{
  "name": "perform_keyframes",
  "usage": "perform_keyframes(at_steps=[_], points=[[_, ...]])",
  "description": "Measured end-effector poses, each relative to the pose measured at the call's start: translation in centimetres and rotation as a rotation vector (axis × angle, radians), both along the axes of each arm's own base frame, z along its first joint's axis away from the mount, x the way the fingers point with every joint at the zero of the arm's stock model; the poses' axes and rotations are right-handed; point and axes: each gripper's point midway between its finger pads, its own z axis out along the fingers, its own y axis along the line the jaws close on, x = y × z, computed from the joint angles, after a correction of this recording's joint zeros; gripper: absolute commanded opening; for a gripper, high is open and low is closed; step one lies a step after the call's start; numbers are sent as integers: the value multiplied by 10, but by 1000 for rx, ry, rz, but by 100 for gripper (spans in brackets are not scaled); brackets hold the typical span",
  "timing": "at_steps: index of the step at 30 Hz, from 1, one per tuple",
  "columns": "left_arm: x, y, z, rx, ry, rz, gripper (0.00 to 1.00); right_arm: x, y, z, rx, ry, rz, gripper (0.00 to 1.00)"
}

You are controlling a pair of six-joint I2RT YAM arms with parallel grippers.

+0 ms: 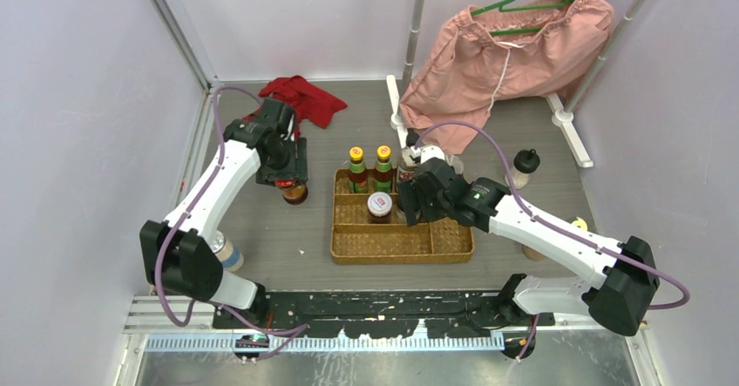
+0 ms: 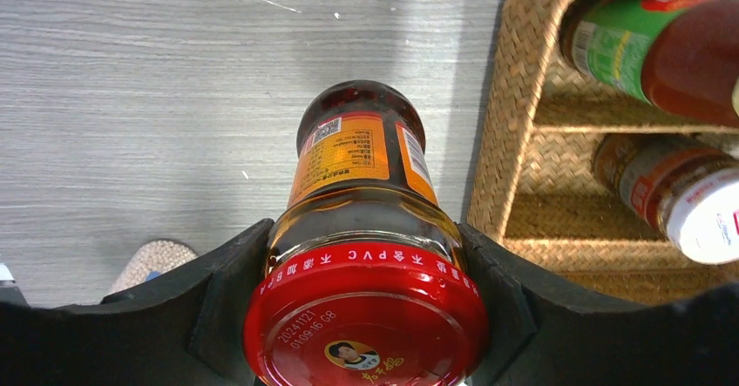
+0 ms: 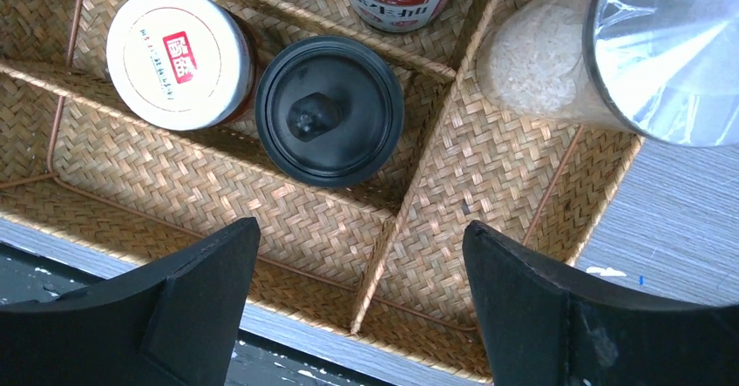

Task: Organize the condiment bottles
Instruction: Place the bottle in the storage box.

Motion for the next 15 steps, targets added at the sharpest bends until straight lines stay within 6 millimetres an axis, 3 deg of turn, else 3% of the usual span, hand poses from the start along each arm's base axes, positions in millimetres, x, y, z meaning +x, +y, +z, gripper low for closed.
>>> perform_keyframes(at_steps=[4, 9, 15], points=[[-11, -9, 13, -10, -25, -35, 36, -1, -3, 2, -2, -1, -5, 92], [-27, -35, 24, -14, -41, -131, 36, -1, -7, 10, -12, -12, -18, 92], [-41, -63, 27, -13, -52, -210, 36, 4, -12, 41, 26, -81, -50, 92]])
